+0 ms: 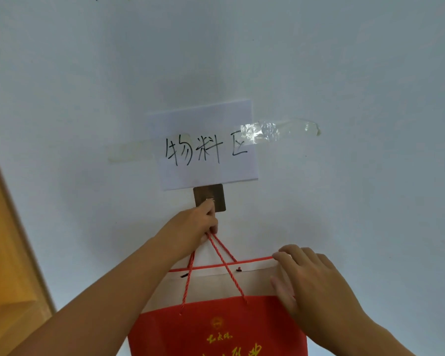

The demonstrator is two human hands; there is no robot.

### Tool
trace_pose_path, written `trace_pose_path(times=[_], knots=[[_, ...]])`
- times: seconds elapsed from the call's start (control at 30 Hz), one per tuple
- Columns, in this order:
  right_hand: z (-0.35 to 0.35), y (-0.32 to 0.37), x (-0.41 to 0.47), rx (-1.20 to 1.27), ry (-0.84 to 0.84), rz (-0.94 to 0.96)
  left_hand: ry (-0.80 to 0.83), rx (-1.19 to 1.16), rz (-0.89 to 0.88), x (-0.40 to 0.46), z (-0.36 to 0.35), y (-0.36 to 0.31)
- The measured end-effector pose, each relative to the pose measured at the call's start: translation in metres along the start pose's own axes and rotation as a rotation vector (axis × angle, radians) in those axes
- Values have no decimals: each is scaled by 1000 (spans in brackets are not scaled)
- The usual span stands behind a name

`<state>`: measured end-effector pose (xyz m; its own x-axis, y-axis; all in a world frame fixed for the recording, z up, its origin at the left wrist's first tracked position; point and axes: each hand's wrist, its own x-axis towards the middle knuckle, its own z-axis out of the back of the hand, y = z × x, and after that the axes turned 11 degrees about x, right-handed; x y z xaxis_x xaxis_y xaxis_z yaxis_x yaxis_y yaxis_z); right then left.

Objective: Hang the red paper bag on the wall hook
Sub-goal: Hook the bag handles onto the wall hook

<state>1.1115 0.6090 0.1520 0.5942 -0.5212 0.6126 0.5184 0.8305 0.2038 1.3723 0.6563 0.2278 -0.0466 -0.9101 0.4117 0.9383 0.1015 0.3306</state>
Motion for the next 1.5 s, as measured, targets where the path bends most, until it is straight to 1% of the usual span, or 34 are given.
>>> trace_pose_path(times=[0.13, 0.23, 0.3, 0.47, 0.6, 0.8, 0.87, 1.07, 1.3, 1.5], knots=[[3, -7, -3, -19, 9, 10, 29, -99, 72, 1, -3, -4], [5, -15, -5, -39, 18, -3, 78, -146, 59, 7, 6, -1], [6, -17, -6, -44, 24, -14, 94, -226, 71, 10, 14, 2], [4, -19, -11, -33, 30, -51, 73, -407, 188, 16, 21, 6], [4, -23, -14, -27, 27, -67, 101, -519, 265, 19, 27, 9], [2, -21, -15, -27, 31, -80, 226, -518, 248, 22, 40, 16], [2, -19, -15, -22, 30, -88, 245, -524, 248, 22, 43, 18], [2, -18, -18, -13, 28, -87, 262, -536, 282, 25, 49, 21], [3, -17, -24, 6, 3, -103, 290, -395, 299, 33, 40, 7], [6, -24, -33, 11, 11, -110, 282, -503, 359, 29, 33, 15]])
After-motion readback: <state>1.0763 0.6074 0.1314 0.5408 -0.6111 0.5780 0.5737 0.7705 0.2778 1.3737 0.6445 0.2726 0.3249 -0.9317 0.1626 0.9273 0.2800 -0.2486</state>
